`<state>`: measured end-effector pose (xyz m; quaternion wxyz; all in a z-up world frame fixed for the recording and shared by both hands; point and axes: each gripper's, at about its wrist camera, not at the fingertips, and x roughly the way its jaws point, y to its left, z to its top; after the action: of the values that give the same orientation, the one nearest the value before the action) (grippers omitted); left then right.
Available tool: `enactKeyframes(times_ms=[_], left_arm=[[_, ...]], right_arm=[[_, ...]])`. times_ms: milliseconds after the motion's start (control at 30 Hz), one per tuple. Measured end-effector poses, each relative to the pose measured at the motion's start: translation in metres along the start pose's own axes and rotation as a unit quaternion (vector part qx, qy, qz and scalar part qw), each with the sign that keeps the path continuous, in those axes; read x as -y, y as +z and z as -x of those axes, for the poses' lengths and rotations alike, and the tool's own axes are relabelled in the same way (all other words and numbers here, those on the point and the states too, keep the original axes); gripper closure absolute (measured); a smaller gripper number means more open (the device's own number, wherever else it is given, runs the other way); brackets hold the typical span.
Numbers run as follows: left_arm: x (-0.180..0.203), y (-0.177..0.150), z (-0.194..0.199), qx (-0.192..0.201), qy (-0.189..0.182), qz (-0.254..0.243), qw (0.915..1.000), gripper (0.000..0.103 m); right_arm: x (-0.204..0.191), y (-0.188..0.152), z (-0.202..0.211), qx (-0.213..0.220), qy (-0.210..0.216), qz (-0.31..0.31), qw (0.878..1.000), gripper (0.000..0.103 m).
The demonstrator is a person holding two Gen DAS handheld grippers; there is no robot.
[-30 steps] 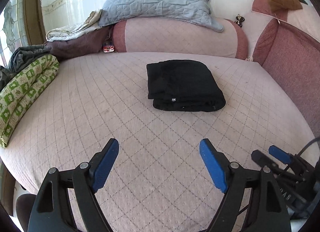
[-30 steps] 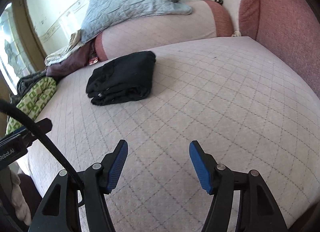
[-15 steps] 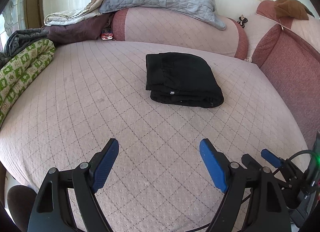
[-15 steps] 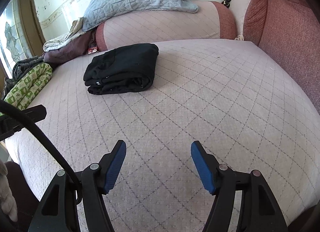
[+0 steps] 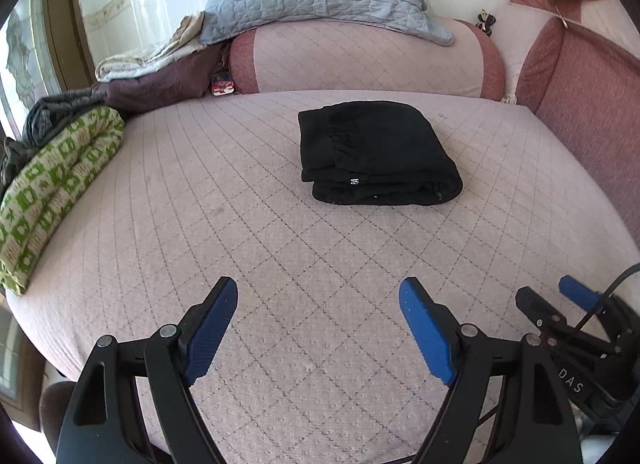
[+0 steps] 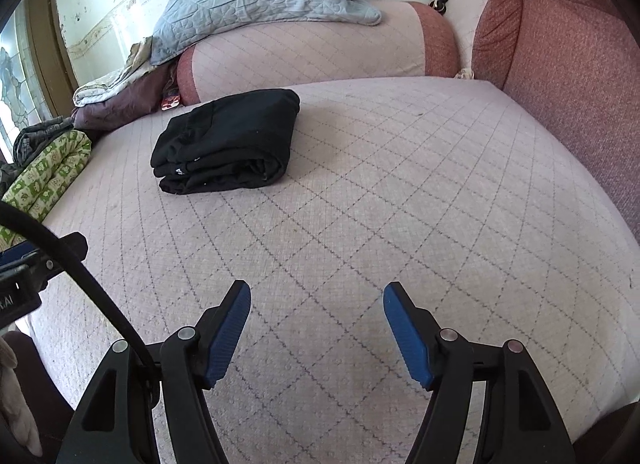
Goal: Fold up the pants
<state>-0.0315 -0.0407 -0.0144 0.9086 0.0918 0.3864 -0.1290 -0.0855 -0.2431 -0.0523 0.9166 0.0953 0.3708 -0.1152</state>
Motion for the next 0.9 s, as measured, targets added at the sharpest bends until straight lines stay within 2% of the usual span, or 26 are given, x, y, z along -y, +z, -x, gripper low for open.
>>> enactKeyframes(times_ms=[900], left_arm=[[-0.008, -0.009, -0.020, -0.043, -0.023, 0.001, 0.9988, 0.021]], right_arm=[[-0.003, -0.007, -0.012, -0.023, -0.012, 0.017, 1.000, 0.028]])
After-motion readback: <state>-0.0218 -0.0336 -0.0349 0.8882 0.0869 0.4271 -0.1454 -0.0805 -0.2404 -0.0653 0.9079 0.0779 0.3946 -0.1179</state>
